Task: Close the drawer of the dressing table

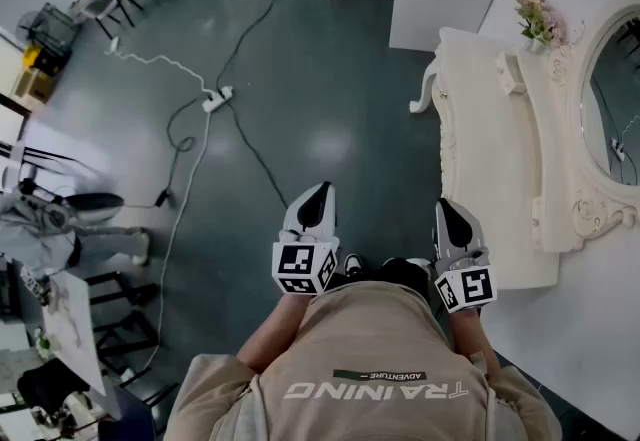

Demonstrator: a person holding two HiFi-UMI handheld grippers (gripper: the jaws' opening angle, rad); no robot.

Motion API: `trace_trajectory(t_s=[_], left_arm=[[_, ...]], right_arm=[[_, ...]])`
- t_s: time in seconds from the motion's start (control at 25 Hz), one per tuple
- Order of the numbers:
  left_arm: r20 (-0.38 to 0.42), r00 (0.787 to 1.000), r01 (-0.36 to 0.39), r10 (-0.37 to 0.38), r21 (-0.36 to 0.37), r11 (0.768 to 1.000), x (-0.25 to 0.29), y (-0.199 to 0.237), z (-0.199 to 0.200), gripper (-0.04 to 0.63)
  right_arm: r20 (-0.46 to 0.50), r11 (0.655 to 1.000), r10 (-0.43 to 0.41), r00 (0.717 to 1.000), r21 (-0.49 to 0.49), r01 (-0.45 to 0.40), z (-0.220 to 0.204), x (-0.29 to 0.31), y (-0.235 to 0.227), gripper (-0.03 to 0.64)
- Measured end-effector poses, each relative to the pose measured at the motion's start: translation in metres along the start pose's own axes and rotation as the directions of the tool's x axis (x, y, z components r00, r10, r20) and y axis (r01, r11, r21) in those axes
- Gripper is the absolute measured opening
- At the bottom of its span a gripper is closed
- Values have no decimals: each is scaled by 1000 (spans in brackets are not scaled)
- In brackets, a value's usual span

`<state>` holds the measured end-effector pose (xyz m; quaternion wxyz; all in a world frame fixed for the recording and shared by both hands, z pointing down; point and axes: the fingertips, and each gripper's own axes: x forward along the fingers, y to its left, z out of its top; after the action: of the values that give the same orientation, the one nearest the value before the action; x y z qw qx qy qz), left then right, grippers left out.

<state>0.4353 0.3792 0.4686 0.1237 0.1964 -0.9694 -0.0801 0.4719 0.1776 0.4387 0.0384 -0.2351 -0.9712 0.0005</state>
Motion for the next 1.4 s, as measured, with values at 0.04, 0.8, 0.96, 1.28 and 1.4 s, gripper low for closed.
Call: trace_trajectory(t_s=[0.04,0.8,0.96,1.28,1.4], left_arm=[[-4,1000,3,-3,3,1000,1,1,-1,17],[-60,998,28,-29,-10,1000,48,24,-16,17],[-79,997,8,-8,6,1000,81,37,-9,17],[-67,997,-23,29,89,996,175,59,47,17],[-36,999,-30,35,132,991,211,55,65,17]], right_arm=[[-1,1000,-6,1000,4,6,-2,1,-1,2],[-105,1000,4,994,-12,-6,-29,41,-7,2],[-98,1000,29,995,2,-29,-30,78,-30,2],[-74,998,59,996,30,-57,-16,175,-96,2],[-71,996,78,994,39,-75,-11,206,-122,2]])
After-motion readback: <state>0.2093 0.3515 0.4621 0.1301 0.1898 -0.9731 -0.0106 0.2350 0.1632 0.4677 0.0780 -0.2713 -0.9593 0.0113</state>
